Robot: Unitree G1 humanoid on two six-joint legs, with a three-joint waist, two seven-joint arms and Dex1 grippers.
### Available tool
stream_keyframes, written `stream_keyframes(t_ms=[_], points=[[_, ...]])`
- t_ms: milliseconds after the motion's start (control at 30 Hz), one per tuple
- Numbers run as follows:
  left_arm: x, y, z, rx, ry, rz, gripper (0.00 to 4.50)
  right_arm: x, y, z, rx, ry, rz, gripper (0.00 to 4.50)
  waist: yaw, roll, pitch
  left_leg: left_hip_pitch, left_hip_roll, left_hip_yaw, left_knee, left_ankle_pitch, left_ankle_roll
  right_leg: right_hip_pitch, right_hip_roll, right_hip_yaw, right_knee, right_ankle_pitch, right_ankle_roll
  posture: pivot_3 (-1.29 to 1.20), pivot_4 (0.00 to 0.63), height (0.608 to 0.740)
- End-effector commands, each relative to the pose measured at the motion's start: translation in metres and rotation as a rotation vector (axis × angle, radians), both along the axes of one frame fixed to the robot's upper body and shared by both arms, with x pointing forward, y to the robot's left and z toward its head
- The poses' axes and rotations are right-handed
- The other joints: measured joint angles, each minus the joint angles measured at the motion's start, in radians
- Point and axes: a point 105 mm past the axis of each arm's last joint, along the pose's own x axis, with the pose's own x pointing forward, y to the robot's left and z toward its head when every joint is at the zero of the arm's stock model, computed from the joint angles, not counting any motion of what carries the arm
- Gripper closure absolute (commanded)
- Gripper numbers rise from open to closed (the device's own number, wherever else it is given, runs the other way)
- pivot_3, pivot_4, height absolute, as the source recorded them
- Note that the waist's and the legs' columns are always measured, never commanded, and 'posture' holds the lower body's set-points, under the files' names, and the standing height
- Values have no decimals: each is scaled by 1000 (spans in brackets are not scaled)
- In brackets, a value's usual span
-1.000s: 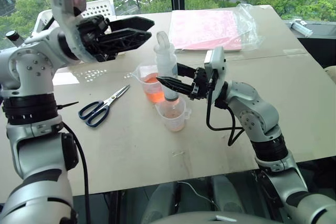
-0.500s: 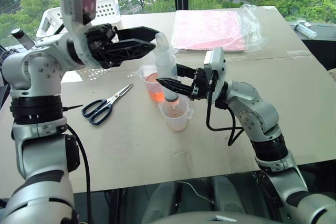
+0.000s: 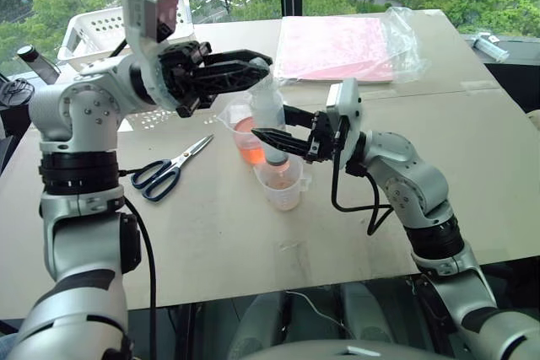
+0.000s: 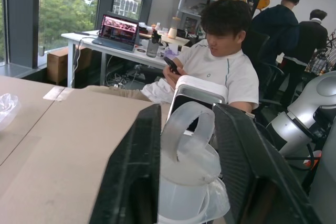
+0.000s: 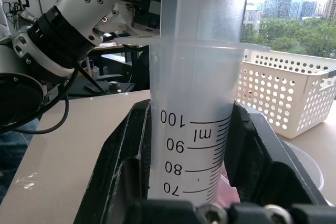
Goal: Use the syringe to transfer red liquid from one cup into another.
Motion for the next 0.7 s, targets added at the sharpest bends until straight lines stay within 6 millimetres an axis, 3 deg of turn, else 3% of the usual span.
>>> stream_keyframes(t_ms=[33, 100, 233, 600, 700], points=[[-2, -2, 8, -3, -33, -3, 4078, -4, -3, 13, 33, -60, 0, 3024, 0, 0, 0, 0, 0, 0, 0, 0, 0, 0, 0, 0, 0, 0, 0, 0, 150, 740], [-2, -3, 8, -2, -28, -4, 4466, -2, -4, 13, 34, -60, -7, 3024, 0, 0, 0, 0, 0, 0, 0, 0, 0, 0, 0, 0, 0, 0, 0, 0, 150, 740], [-2, -6, 3, 15, -19, -5, 4466, 1, -7, 14, 32, -67, -23, 3024, 1, 0, 0, 0, 0, 0, 0, 0, 0, 0, 0, 0, 0, 0, 0, 0, 150, 740], [4, -14, -38, 135, 45, 35, 4466, 5, -11, 18, 36, -80, -40, 3024, 1, 0, 0, 0, 0, 0, 0, 0, 0, 0, 0, 0, 0, 0, 0, 0, 150, 740], [5, -15, -39, 124, 66, 39, 4466, 6, -12, 20, 39, -84, -44, 3024, 1, 0, 0, 0, 0, 0, 0, 0, 0, 0, -1, 0, 0, 0, 0, 0, 150, 740]])
